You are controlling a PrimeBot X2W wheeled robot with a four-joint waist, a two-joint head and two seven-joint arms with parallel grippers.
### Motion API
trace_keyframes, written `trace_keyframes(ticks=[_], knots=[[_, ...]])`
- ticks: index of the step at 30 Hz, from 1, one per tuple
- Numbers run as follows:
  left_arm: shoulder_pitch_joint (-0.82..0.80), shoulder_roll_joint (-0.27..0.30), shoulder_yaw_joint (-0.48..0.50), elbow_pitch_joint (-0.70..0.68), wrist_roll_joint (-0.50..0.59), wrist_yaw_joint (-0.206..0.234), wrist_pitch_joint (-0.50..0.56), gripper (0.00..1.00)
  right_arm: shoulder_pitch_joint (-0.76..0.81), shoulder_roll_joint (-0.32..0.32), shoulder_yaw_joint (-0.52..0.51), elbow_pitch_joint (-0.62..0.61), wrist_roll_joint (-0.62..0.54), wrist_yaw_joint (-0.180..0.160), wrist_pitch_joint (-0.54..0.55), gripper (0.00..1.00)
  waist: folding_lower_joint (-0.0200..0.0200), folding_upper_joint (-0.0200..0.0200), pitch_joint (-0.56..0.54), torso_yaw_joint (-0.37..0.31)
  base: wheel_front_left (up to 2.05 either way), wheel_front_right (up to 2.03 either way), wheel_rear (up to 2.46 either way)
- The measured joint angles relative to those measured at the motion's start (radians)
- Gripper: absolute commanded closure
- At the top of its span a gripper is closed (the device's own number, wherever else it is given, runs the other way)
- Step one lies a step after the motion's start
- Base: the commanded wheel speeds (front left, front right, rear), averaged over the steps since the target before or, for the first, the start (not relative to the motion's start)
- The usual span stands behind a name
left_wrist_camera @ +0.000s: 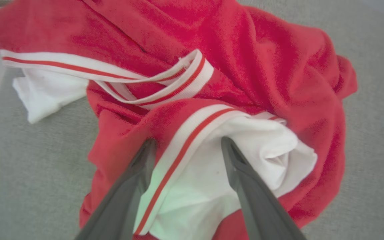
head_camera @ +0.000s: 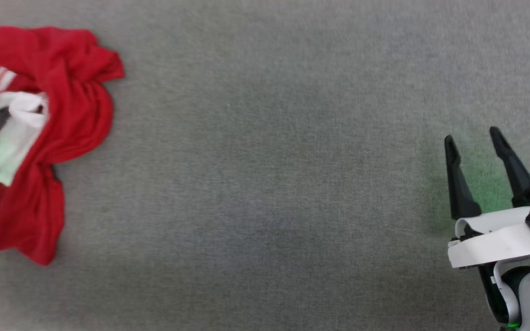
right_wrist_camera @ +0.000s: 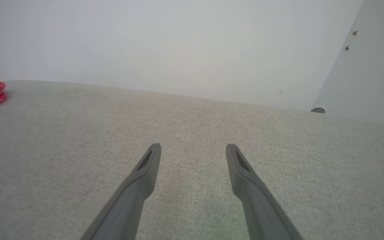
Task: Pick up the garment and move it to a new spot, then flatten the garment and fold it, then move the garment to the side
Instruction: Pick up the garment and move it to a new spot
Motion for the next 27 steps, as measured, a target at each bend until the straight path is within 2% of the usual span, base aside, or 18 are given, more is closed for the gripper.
trace_keyframes(ticks=[9, 14, 15, 16, 17, 27], knots=[[-0.107, -0.014, -0.071, 0.187, -0.014, -0.004, 0.042, 0.00, -0.007, -0.007, -0.006, -0.066, -0.003, 0.000, 0.043, 0.00, 0.0000, 0.0000, 0.076, -0.028, 0.00, 0.00, 0.00], [-0.149, -0.015, -0.092, 0.252, -0.027, -0.006, 0.021, 0.00, -0.014, -0.012, -0.005, -0.088, -0.002, 0.000, 0.060, 0.00, 0.0000, 0.0000, 0.090, -0.035, 0.00, 0.00, 0.00], [-0.156, -0.014, -0.098, 0.264, -0.027, -0.006, 0.016, 0.61, -0.014, -0.012, -0.006, -0.090, -0.002, 0.000, 0.063, 0.00, 0.0000, 0.0000, 0.090, -0.035, 0.00, 0.00, 0.00], [-0.160, -0.016, -0.103, 0.271, -0.031, -0.006, 0.010, 0.84, -0.014, -0.012, -0.007, -0.091, -0.002, 0.000, 0.064, 0.00, 0.0000, 0.0000, 0.089, -0.035, 0.00, 0.00, 0.00], [-0.162, -0.018, -0.105, 0.278, -0.036, -0.005, -0.003, 1.00, -0.014, -0.012, -0.009, -0.091, -0.001, 0.000, 0.064, 0.00, 0.0000, 0.0000, 0.087, -0.035, 0.00, 0.00, 0.00], [-0.163, -0.011, -0.186, 0.246, -0.072, -0.005, -0.122, 1.00, 0.008, 0.001, -0.028, -0.060, 0.004, 0.000, 0.055, 0.00, 0.0000, 0.0000, 0.021, -0.012, 0.00, 0.00, 0.00]])
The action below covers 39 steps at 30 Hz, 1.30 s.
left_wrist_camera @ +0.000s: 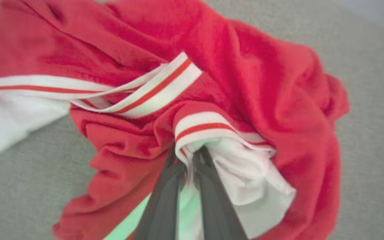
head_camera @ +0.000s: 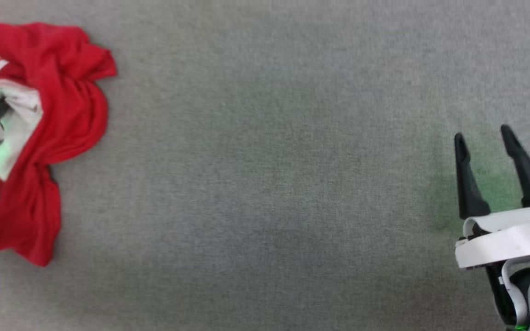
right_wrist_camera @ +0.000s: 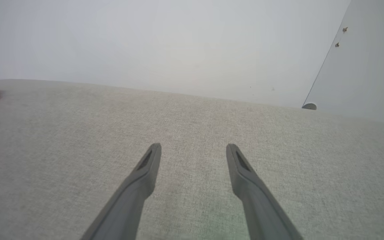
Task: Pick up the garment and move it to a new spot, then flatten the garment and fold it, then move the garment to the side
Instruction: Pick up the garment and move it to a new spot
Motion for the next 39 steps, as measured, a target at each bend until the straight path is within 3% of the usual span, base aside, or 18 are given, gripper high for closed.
trace_keyframes(ticks=[11, 18, 28, 39], knots=[[-0.088, 0.067, -0.111, -0.143, 0.009, 0.000, -0.069, 1.00, 0.053, 0.019, 0.020, 0.087, 0.023, 0.000, -0.028, 0.00, 0.0000, 0.0000, -0.152, 0.050, 0.00, 0.00, 0.00], [-0.162, 0.050, -0.151, -0.261, 0.054, 0.001, -0.082, 1.00, 0.088, 0.035, 0.026, 0.122, 0.040, 0.000, -0.042, 0.00, 0.0000, 0.0000, -0.265, 0.082, 0.00, 0.00, 0.00], [-0.217, 0.004, -0.206, -0.400, 0.055, 0.003, 0.010, 1.00, 0.110, 0.044, -0.019, 0.136, 0.047, 0.000, -0.062, 0.00, 0.0000, 0.0001, -0.402, 0.105, 0.00, 0.00, 0.00], [-0.188, -0.038, -0.223, -0.570, -0.029, 0.030, 0.125, 1.00, 0.113, 0.046, -0.143, 0.119, 0.026, 0.000, -0.067, 0.00, 0.0000, 0.0000, -0.441, 0.026, 0.00, 0.00, 0.00]])
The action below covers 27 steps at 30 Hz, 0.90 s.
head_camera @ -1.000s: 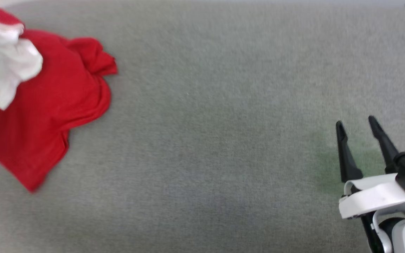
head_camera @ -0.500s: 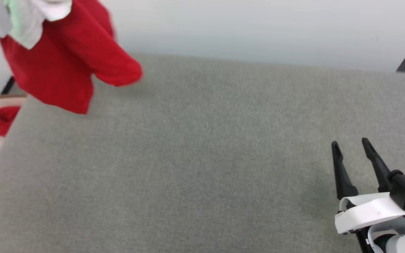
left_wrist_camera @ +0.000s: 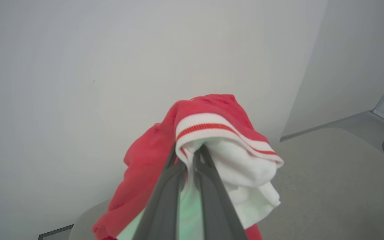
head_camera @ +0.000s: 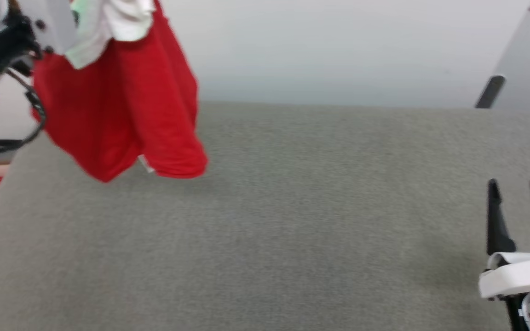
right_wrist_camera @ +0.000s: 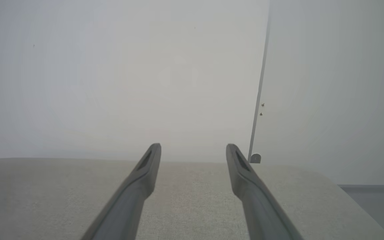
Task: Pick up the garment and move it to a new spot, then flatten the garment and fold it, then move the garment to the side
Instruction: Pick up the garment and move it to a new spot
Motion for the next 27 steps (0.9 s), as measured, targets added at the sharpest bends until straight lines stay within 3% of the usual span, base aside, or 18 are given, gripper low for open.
trace_keyframes(ticks=[15, 27], knots=[[0.140, -0.067, -0.072, -0.250, -0.039, 0.089, 0.088, 1.00, -0.030, 0.000, -0.123, 0.023, 0.016, 0.000, -0.035, 0.00, 0.0000, 0.0000, 0.079, -0.156, 0.00, 0.00, 0.00], [0.354, -0.068, -0.145, -0.246, -0.053, 0.119, 0.101, 1.00, -0.070, 0.000, -0.091, 0.120, 0.069, 0.000, -0.095, 0.00, 0.0000, 0.0000, 0.179, -0.247, 0.00, 0.00, 0.00]])
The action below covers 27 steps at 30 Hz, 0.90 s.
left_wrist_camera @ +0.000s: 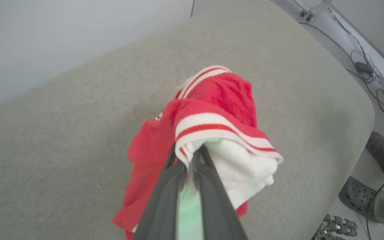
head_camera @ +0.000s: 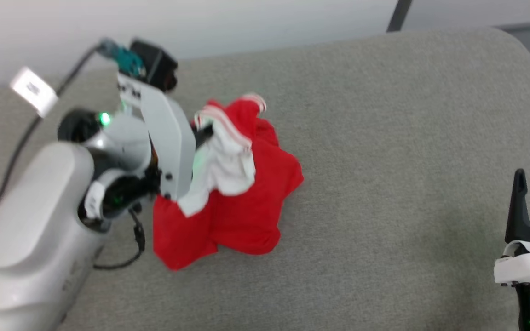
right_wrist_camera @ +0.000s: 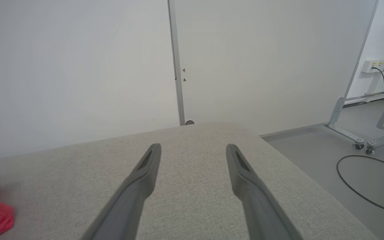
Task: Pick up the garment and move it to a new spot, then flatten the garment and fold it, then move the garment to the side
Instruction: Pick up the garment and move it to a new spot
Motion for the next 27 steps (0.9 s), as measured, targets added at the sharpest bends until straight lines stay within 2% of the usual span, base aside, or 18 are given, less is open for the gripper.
trace_keyframes(ticks=[4, 10, 14, 15, 16, 17, 18, 20, 21, 27], knots=[[0.054, -0.005, -0.019, 0.034, -0.015, -0.004, -0.004, 1.00, -0.007, 0.000, 0.012, 0.023, 0.010, 0.000, -0.012, 0.00, 0.0000, 0.0000, 0.027, -0.021, 0.00, 0.00, 0.00], [0.083, -0.038, -0.062, 0.091, -0.034, -0.039, 0.006, 1.00, -0.035, 0.001, 0.022, 0.048, 0.012, 0.000, -0.024, 0.00, 0.0000, 0.0000, 0.055, -0.029, 0.00, 0.00, 0.00], [0.088, -0.085, -0.083, 0.120, -0.070, -0.062, 0.015, 1.00, -0.045, 0.001, 0.031, 0.058, 0.005, 0.000, -0.025, 0.00, 0.0000, 0.0000, 0.054, -0.016, 0.00, 0.00, 0.00], [0.090, -0.096, -0.086, 0.125, -0.079, -0.066, 0.016, 0.79, -0.046, 0.000, 0.033, 0.060, 0.004, 0.000, -0.026, 0.00, 0.0000, 0.0000, 0.052, -0.013, 0.00, 0.00, 0.00], [0.090, -0.103, -0.089, 0.127, -0.081, -0.071, 0.017, 0.64, -0.047, 0.001, 0.034, 0.061, 0.004, 0.000, -0.027, 0.00, 0.0000, -0.0001, 0.049, -0.010, 0.00, 0.00, 0.00], [0.089, -0.106, -0.094, 0.128, -0.081, -0.076, 0.017, 0.55, -0.048, 0.000, 0.035, 0.062, 0.001, 0.000, -0.026, 0.00, 0.0000, 0.0000, 0.045, -0.007, 0.00, 0.00, 0.00], [0.089, -0.108, -0.099, 0.128, -0.081, -0.081, 0.017, 0.32, -0.048, 0.001, 0.037, 0.063, -0.004, 0.000, -0.026, 0.00, 0.0000, 0.0000, 0.040, -0.004, 0.00, 0.00, 0.00], [0.088, -0.115, -0.103, 0.124, -0.084, -0.088, 0.012, 0.32, -0.048, 0.001, 0.040, 0.063, -0.010, 0.000, -0.023, 0.00, 0.0000, 0.0000, 0.028, 0.003, 0.00, 0.00, 0.00], [0.087, -0.115, -0.106, 0.118, -0.082, -0.091, 0.009, 0.00, -0.047, 0.000, 0.040, 0.063, -0.014, 0.000, -0.022, 0.00, 0.0000, 0.0000, 0.021, 0.007, 0.00, 0.00, 0.00], [0.088, -0.102, -0.106, 0.069, -0.084, -0.099, 0.004, 0.00, -0.032, 0.001, 0.055, 0.059, -0.027, 0.000, -0.003, 0.00, 0.0000, 0.0000, -0.028, 0.037, 0.00, 0.00, 0.00]])
